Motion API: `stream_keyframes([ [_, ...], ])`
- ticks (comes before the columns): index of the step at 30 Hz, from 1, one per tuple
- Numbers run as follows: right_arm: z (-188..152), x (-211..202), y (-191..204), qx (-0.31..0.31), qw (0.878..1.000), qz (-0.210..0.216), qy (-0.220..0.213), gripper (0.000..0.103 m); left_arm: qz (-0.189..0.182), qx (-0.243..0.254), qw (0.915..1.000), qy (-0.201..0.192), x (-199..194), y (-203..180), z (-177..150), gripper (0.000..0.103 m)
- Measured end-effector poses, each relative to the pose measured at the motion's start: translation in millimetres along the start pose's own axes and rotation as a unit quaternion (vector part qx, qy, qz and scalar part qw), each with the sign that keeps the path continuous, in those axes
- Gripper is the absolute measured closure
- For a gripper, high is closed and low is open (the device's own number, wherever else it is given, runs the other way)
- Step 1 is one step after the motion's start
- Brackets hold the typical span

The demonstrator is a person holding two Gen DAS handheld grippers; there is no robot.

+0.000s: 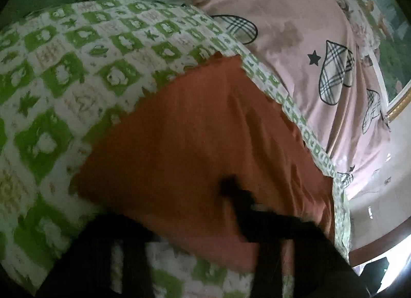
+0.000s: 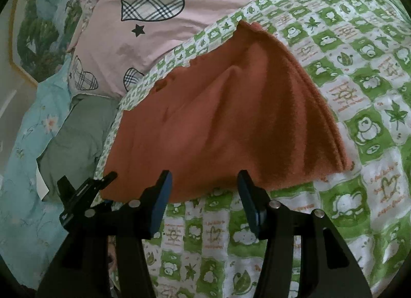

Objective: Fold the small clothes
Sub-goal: 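Grasp the folded sweater edge with the right gripper while the left gripper grasps the other end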

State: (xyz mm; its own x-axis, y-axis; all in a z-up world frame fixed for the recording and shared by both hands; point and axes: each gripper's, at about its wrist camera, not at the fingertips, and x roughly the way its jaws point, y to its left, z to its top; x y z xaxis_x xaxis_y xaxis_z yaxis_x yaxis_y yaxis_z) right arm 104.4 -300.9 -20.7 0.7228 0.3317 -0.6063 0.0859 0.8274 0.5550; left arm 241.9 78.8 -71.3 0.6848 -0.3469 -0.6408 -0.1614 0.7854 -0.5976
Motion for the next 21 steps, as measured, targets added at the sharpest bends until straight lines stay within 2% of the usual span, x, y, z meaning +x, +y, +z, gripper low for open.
stream_keyframes([
  [2, 3, 1, 0, -0.003, 1.0, 0.004, 0.0, 0.049, -0.01, -0.006, 0.9999, -0.002, 0, 2, 5, 0.089],
  [4, 7, 2, -2, -0.004, 1.0, 0.008, 0.001, 0.049, -0.006, 0.016, 0.9998, -0.011, -5, -7, 8, 0.092],
  [6, 15, 2, -5, -0.003, 1.0, 0.012, 0.001, 0.049, 0.002, 0.053, 0.9983, -0.025, -14, -25, 8, 0.093],
  [10, 38, 1, -15, 0.012, 0.999, 0.033, -0.003, 0.049, -0.011, 0.148, 0.9878, -0.049, -31, -79, 2, 0.094],
  [13, 61, 3, -18, 0.017, 0.999, 0.051, 0.003, 0.049, -0.03, 0.23, 0.9715, -0.05, -29, -129, -16, 0.094],
  [15, 77, 10, -19, 0.022, 0.998, 0.062, 0.017, 0.049, -0.04, 0.284, 0.9569, -0.046, -21, -160, -36, 0.094],
  [16, 82, 12, -18, 0.021, 0.997, 0.067, 0.022, 0.049, -0.041, 0.319, 0.946, -0.039, -13, -178, -53, 0.094],
  [18, 96, 25, -11, 0.014, 0.995, 0.086, 0.04, 0.048, -0.036, 0.356, 0.9335, -0.028, -1, -196, -74, 0.094],
  [19, 100, 30, -9, 0.012, 0.995, 0.092, 0.047, 0.046, -0.029, 0.381, 0.9239, -0.019, 11, -205, -91, 0.094],
  [21, 107, 49, -4, 0.009, 0.992, 0.105, 0.073, 0.03, -0.018, 0.407, 0.9134, -0.008, 25, -210, -112, 0.094],
])
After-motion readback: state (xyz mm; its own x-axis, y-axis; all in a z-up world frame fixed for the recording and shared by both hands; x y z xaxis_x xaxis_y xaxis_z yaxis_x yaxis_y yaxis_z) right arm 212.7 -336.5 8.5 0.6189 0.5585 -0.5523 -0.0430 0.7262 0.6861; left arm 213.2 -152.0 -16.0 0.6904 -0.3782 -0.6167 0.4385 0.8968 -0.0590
